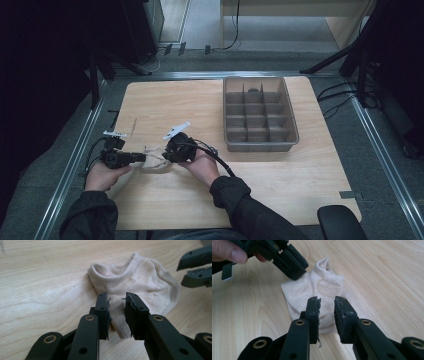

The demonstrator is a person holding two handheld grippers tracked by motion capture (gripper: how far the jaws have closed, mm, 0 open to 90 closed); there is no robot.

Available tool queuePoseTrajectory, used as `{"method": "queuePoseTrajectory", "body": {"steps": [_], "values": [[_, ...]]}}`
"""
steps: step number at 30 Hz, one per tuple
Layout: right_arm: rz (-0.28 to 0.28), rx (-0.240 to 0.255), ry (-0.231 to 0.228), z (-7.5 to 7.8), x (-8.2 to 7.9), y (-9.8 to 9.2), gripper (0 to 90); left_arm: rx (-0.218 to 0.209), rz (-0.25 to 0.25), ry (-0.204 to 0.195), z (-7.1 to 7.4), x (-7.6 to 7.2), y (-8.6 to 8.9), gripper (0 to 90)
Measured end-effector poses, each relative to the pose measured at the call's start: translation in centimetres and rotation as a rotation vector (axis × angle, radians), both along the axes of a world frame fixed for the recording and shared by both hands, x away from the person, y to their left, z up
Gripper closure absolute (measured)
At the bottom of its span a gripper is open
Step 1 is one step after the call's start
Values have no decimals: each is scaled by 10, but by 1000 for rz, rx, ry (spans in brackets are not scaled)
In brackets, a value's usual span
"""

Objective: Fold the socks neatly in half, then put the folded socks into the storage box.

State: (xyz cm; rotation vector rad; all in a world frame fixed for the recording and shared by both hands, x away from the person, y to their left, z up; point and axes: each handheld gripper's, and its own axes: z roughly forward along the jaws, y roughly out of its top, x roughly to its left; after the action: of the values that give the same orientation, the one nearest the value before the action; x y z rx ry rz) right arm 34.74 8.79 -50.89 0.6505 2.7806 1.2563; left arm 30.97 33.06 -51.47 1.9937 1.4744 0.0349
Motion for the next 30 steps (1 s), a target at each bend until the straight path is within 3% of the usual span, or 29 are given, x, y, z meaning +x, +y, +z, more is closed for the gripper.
{"method": "queuePoseTrajectory", "body": {"steps": [6,17,18,25,30], "values": [[21,-21,3,-5,2,16,700,22,-25,5,-4,1,-4,696],[90,-11,0,-12,8,22,611,-24,-4,-22,2,-1,4,644],[94,-9,11,-12,8,23,597,-22,0,-29,4,-1,4,635],[143,-3,-37,-11,13,31,423,-26,23,-36,8,-1,10,584],[139,3,16,-15,21,32,343,-37,39,-29,7,0,15,566]]}}
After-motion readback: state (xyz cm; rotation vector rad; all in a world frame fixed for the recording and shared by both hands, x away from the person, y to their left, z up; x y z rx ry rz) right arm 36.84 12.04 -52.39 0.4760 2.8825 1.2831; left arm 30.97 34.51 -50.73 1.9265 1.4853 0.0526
